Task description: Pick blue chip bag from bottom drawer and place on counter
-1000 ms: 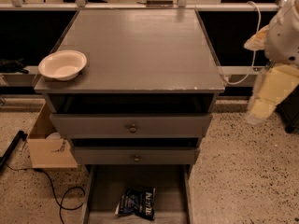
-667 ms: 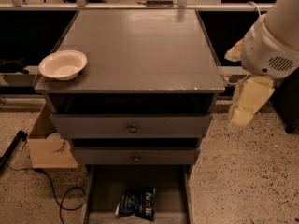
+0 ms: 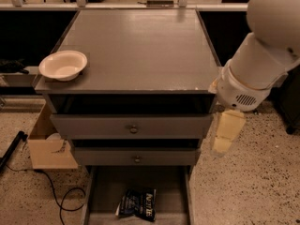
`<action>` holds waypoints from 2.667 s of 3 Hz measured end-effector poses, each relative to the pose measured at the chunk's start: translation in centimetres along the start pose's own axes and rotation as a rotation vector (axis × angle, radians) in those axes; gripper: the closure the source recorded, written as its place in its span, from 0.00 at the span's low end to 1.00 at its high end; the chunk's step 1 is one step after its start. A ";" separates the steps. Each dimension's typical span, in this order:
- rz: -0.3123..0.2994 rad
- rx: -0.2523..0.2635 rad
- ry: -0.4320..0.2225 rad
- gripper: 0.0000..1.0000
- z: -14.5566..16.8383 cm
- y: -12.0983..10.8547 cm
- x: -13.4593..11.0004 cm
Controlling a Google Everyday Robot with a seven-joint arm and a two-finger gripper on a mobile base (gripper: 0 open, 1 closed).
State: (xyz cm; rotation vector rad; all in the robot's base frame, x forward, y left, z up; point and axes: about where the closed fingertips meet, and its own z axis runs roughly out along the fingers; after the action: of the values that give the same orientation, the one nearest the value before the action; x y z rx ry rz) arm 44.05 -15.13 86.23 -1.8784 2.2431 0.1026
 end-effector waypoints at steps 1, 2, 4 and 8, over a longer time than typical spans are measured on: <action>0.015 -0.051 0.048 0.00 4.3 -1.2 0.5; 0.016 -0.051 0.047 0.00 4.2 -1.2 0.5; 0.095 -0.061 -0.001 0.00 4.7 -1.6 2.5; 0.193 -0.209 -0.149 0.00 12.8 -1.3 7.1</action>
Offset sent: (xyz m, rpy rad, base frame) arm 0.0147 0.0008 -0.0373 -0.0333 0.0547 -0.0081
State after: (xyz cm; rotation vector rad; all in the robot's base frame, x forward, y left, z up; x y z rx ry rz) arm 45.70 -19.80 72.40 -1.6787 2.3807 0.5084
